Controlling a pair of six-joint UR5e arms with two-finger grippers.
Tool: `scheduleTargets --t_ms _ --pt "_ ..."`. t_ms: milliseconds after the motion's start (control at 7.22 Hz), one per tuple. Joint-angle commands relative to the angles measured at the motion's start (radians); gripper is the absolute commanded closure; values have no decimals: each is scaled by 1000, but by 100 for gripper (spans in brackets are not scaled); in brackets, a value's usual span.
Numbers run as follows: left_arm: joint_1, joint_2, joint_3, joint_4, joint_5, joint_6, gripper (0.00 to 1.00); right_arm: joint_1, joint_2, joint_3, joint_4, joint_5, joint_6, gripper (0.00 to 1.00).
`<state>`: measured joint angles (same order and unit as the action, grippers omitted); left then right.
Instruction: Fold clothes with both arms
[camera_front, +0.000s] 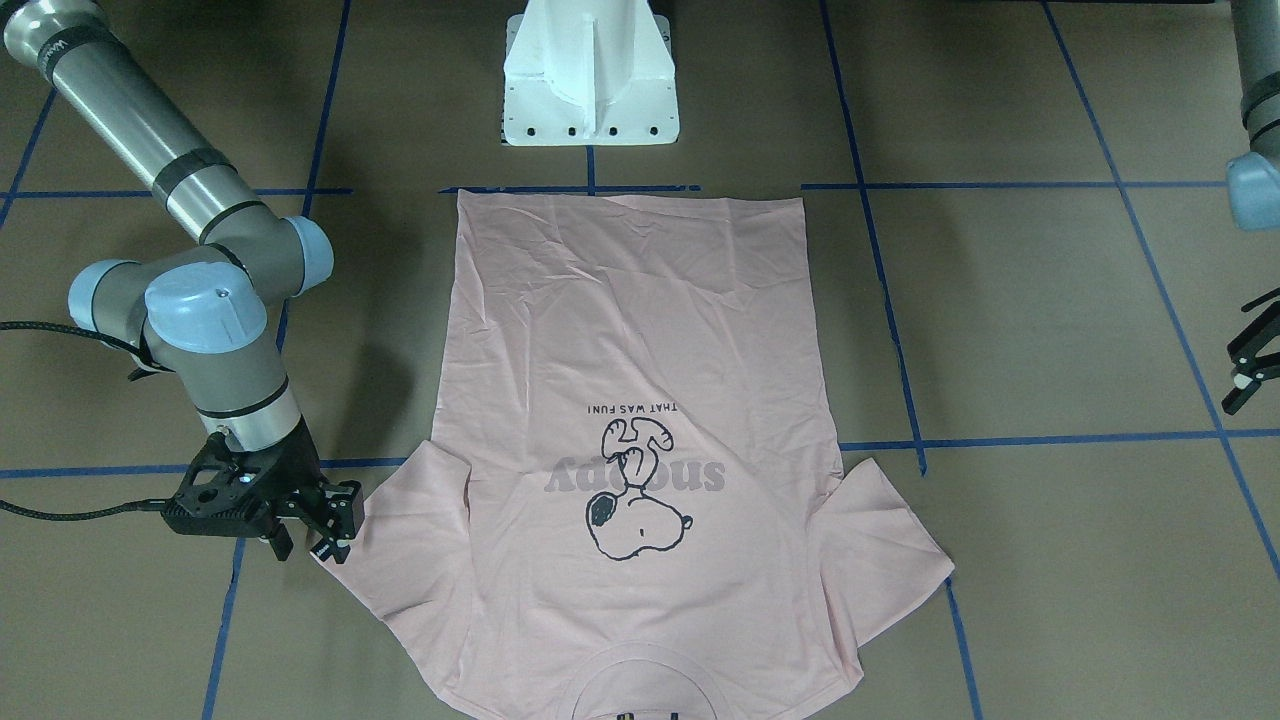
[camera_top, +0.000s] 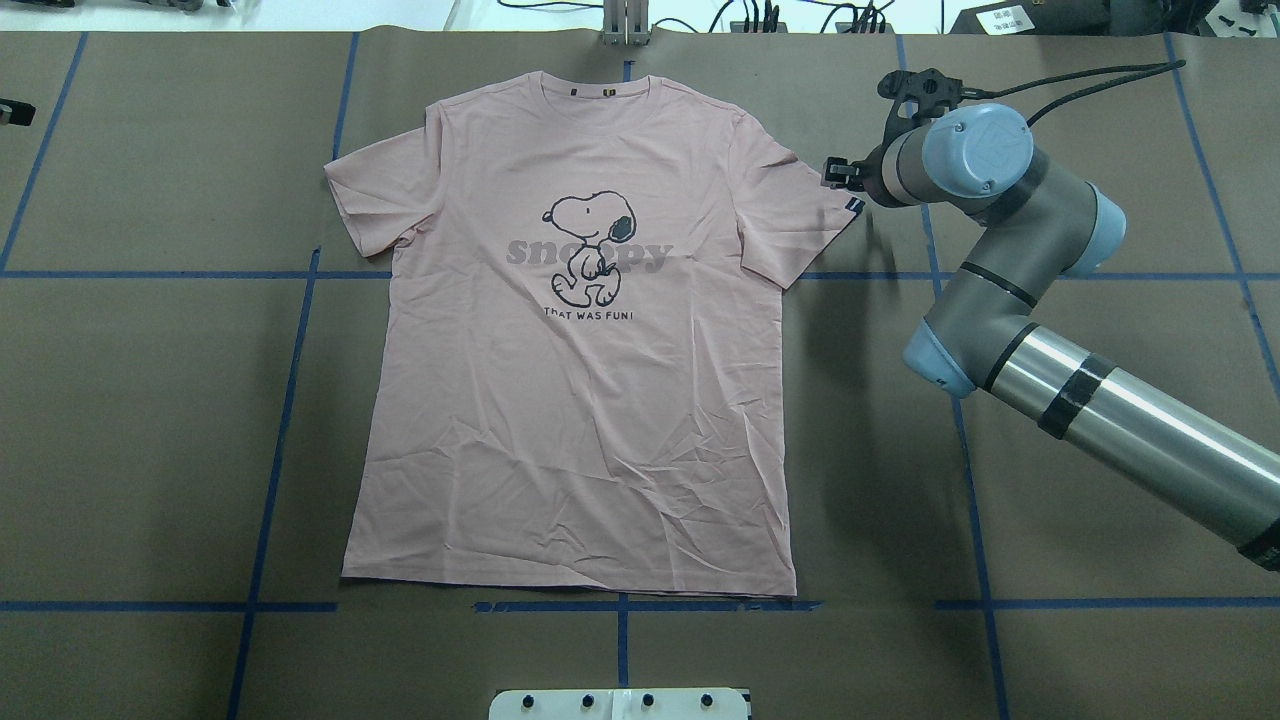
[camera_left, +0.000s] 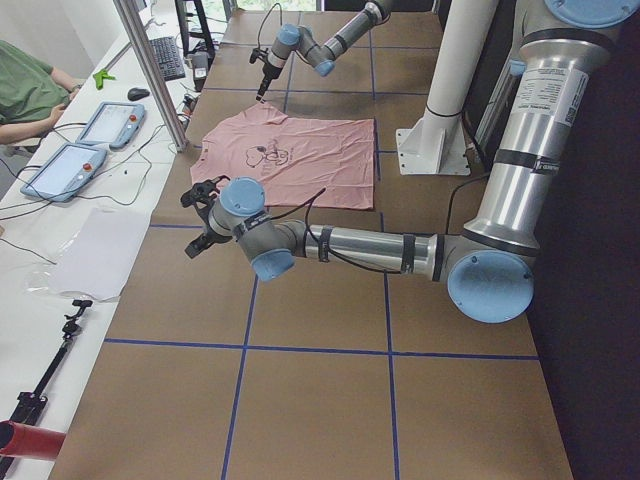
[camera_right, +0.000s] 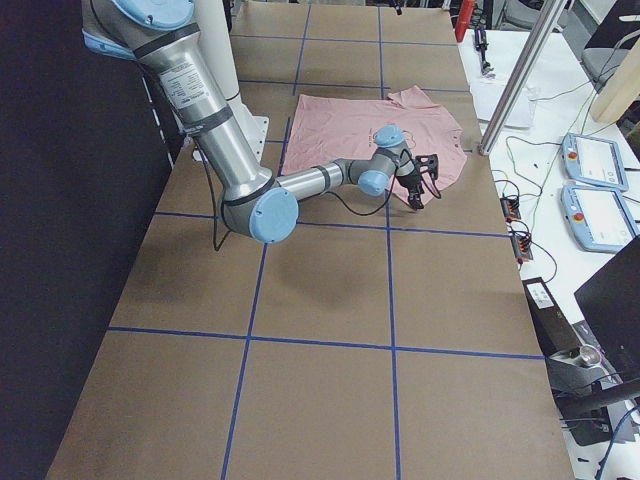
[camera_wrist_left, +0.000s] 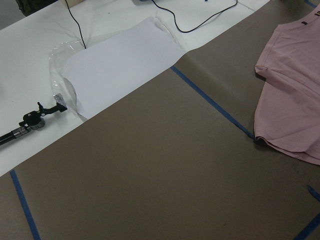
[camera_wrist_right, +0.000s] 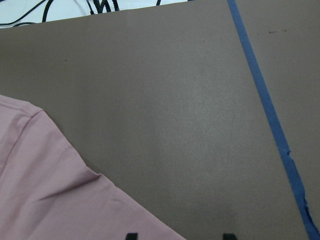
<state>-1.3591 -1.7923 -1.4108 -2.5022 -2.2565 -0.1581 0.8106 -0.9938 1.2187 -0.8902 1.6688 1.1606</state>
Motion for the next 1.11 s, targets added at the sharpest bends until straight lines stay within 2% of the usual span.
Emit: scheduleTargets --t_ms 0,415,554,692,969 --pt "0 1 0 -1 -2 -1 0 -8 20 -39 0 -15 1 39" --pt "2 -1 0 -1 -2 -4 0 -11 20 -50 -1 -15 -1 39" --pt "2 -1 0 -1 -2 -5 0 -13 20 -50 -1 -15 -1 46" --pt "2 -1 0 -1 -2 -5 0 -14 20 -51 -3 -15 -1 57" --pt "2 -2 0 -3 -2 -6 0 -14 20 -50 -4 -15 -2 100"
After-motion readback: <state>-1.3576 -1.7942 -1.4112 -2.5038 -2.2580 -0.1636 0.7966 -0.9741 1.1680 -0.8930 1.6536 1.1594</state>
